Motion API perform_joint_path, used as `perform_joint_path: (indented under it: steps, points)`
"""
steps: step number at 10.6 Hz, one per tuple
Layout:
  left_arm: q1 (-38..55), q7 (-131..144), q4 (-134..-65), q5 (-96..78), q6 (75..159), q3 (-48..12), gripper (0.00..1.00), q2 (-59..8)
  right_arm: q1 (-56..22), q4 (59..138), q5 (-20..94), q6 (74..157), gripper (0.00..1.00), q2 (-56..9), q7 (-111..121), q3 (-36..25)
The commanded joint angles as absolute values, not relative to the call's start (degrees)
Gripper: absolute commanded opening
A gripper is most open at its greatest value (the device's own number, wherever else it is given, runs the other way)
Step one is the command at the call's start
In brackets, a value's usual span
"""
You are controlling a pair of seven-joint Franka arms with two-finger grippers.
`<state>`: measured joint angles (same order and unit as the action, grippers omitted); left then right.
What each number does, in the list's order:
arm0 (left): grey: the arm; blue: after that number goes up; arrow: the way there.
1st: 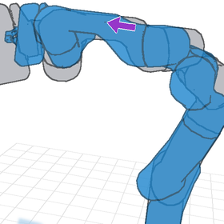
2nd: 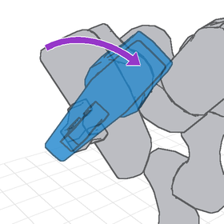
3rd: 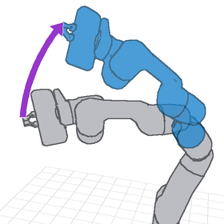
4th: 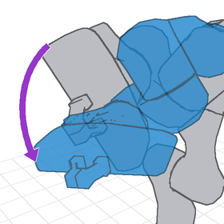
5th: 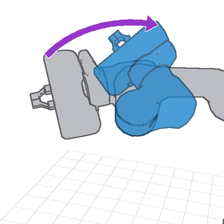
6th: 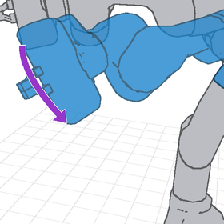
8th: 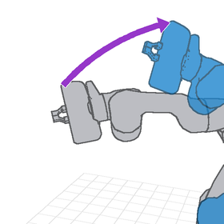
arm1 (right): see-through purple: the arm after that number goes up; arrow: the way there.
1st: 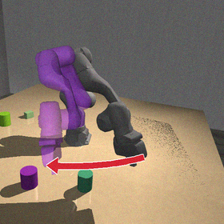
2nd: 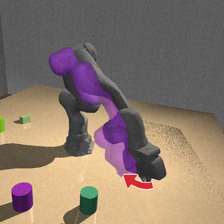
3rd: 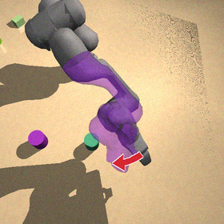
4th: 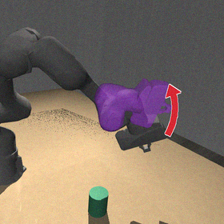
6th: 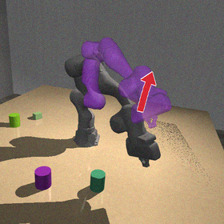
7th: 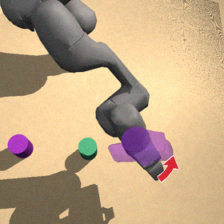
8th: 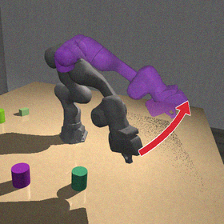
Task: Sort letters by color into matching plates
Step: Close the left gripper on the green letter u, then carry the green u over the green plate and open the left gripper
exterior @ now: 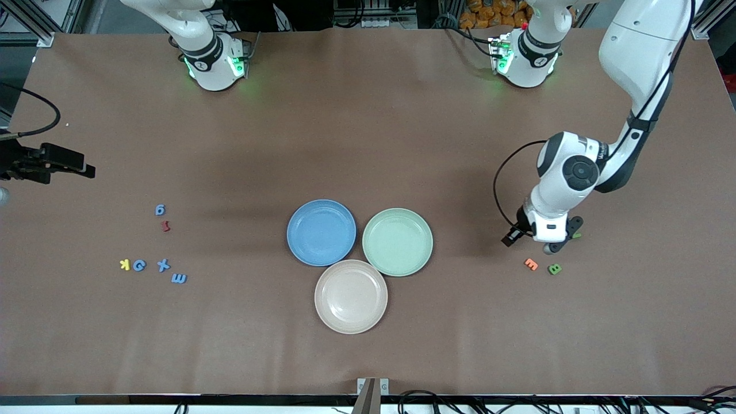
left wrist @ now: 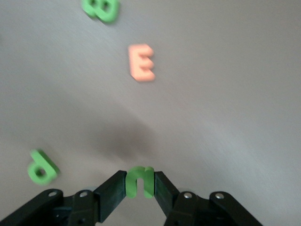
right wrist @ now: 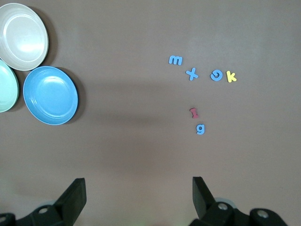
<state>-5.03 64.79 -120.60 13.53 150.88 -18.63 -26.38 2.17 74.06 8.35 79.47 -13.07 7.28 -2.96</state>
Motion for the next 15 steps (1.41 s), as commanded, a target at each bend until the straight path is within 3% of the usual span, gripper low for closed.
perform_joint_path:
  steps: [1, 6, 14, 15]
  points:
    - [-1.35, 67.05, -115.25, 14.85, 141.53, -24.51, 0.0, -25.66, 2.46, 73.56, 7.65, 79.19, 1.0, -13.18, 7.91, -2.55]
    - [12.99, 79.88, -106.62, 14.94, 140.54, -24.17, 0.0, -31.19, 2.29, 73.56, 5.19, 79.19, 1.0, -13.18, 7.91, -2.46]
    - [16.79, 80.25, -99.41, 15.38, 140.62, -23.91, 0.0, -37.96, 2.72, 73.56, 3.69, 79.28, 1.0, -13.18, 8.0, -2.55]
    - [16.7, 79.81, -99.14, 16.69, 140.63, -23.56, 0.36, -38.06, 2.72, 73.48, 3.69, 79.28, 1.0, -13.18, 8.0, -2.55]
